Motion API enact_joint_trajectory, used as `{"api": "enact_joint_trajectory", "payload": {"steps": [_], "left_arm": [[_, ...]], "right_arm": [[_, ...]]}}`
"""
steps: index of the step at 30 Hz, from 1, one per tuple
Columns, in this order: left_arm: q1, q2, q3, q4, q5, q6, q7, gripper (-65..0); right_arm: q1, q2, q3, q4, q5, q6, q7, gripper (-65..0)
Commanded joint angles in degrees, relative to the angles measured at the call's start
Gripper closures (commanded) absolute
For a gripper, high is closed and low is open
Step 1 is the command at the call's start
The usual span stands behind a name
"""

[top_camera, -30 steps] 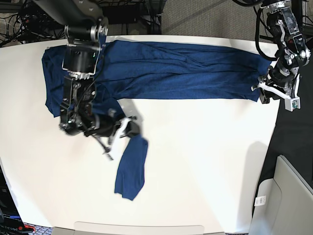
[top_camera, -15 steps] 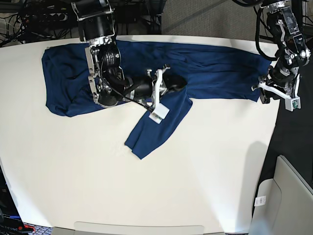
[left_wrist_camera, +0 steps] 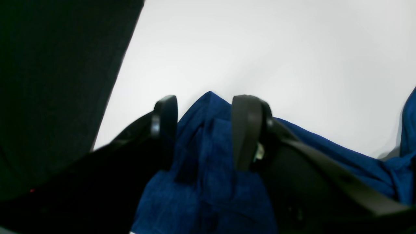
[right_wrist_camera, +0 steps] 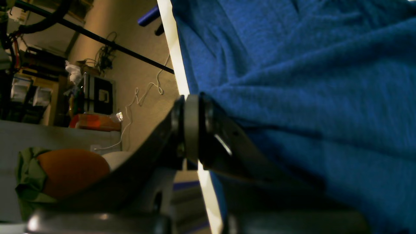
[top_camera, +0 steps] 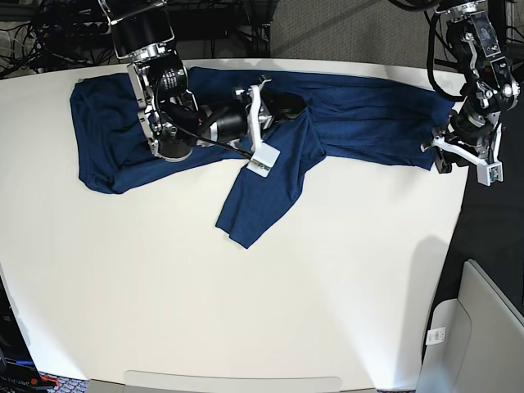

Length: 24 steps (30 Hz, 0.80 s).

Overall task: Fold the T-shirt properly
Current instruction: 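Carry the sleeve across the folded body toward the left gripper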

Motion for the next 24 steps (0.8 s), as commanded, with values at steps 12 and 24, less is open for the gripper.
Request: {"api": "enact_joint_trajectory", "payload": {"steps": [12, 24], "left_arm": [[-0.5, 0.79, 0.04, 0.85, -0.3, -0.23, -0.88, -26.5], [-0.5, 1.49, 0.04, 0.94, -0.3, -0.23, -0.61, -26.5]], "right_arm": [[5.12, 3.0, 2.35, 1.33, 0.88, 0.3, 2.53, -36.3], [19.89, 1.07, 13.87, -10.36, -22.86, 0.3, 14.05, -31.7]]}}
